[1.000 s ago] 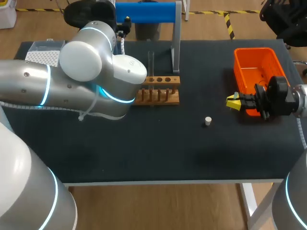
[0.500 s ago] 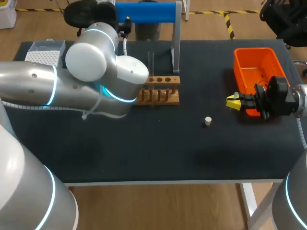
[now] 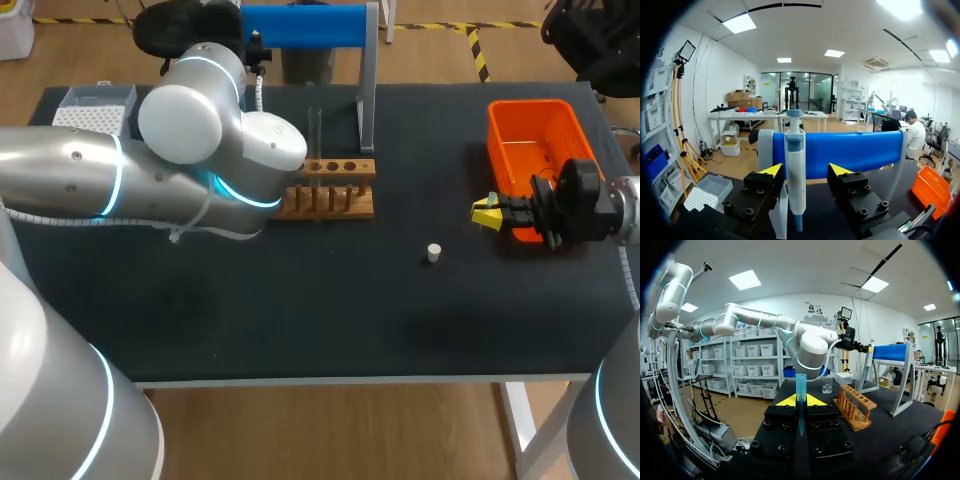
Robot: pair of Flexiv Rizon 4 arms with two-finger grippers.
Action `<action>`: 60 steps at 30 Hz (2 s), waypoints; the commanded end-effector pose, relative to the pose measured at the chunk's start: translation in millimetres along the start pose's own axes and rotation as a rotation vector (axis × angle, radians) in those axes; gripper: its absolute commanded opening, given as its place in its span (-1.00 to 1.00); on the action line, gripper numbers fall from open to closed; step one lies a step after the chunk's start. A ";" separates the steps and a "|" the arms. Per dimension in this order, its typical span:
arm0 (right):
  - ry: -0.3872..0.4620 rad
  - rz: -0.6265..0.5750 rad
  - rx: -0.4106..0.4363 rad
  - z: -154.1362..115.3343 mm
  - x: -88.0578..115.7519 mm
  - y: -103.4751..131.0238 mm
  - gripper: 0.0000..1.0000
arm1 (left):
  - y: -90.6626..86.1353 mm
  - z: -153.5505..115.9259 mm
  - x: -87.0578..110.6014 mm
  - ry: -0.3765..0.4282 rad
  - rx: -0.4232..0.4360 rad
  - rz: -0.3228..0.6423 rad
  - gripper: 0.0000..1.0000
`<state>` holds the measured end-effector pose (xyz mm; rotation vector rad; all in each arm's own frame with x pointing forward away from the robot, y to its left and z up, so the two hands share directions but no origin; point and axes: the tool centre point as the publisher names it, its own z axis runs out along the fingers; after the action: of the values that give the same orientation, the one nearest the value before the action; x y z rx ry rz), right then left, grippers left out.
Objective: Invert the test tube, pick up the pipette, mount the tip to pipette, aspirate from beaker and dispense into the tube, eject the tip, return the pipette, and cap with the stopper.
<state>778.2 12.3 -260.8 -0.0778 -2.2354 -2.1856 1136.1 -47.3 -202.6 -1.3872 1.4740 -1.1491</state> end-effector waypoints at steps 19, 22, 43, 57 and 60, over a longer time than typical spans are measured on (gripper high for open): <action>-0.005 -0.001 0.001 0.9 1.1 0.0 -1.00 | -0.2 14.0 -10.1 0.003 0.035 0.022 0.07; -0.005 -0.001 0.001 0.9 1.1 0.0 -1.00 | -0.9 16.8 -10.7 0.004 0.038 0.025 0.07; -0.005 -0.001 0.001 0.9 1.1 0.0 -1.00 | -4.1 28.9 -11.0 0.006 0.046 0.036 -0.11; -0.005 -0.001 0.001 0.9 1.1 0.0 -1.00 | -5.5 33.7 -11.5 0.005 0.055 0.030 -0.13; -0.005 -0.001 0.001 0.9 1.1 0.0 -1.00 | -5.3 34.4 -11.6 0.006 0.057 0.029 -0.14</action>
<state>778.2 12.3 -260.7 -0.0779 -2.2355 -2.1856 1167.7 -37.6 -203.5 -1.3247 1.4564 -1.1627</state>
